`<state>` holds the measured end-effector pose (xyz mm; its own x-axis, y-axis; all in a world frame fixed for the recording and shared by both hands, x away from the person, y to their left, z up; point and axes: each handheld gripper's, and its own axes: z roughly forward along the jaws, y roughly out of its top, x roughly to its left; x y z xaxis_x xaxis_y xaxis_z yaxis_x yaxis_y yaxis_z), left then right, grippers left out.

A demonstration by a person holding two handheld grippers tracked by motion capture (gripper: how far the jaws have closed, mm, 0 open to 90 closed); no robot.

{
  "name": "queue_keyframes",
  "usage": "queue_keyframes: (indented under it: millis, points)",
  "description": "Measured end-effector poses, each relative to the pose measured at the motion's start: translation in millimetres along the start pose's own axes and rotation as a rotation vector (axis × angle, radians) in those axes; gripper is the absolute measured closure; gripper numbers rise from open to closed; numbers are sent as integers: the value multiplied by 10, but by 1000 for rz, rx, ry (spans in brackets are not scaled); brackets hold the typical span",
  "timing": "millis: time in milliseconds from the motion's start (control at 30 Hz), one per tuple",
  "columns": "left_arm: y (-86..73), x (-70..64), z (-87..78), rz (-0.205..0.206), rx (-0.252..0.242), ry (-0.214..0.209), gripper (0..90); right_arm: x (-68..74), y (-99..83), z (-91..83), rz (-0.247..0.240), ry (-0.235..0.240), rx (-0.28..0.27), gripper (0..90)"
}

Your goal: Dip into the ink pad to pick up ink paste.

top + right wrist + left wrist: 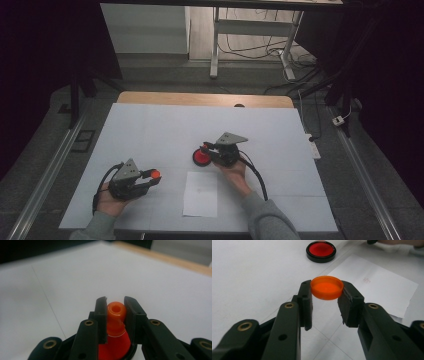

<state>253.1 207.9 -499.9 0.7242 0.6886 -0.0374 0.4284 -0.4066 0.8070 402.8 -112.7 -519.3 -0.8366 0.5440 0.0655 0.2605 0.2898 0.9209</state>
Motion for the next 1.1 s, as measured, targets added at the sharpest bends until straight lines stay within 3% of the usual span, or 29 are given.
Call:
queue_keyframes:
  millis: [167, 333, 700, 1100]
  points:
    - [-4, 8, 2, -3, 1, 1, 653, -27, 82, -109, 36, 30, -34, 727]
    - [-3, 8, -4, -4, -2, 2, 653, -14, 96, -122, 43, 47, -26, 727]
    - [-11, 15, 7, -5, 3, 1, 653, -29, 128, -225, 62, 45, -25, 727]
    - [-15, 15, 11, -7, 5, 1, 652, 5, 159, -433, 46, 42, -45, 727]
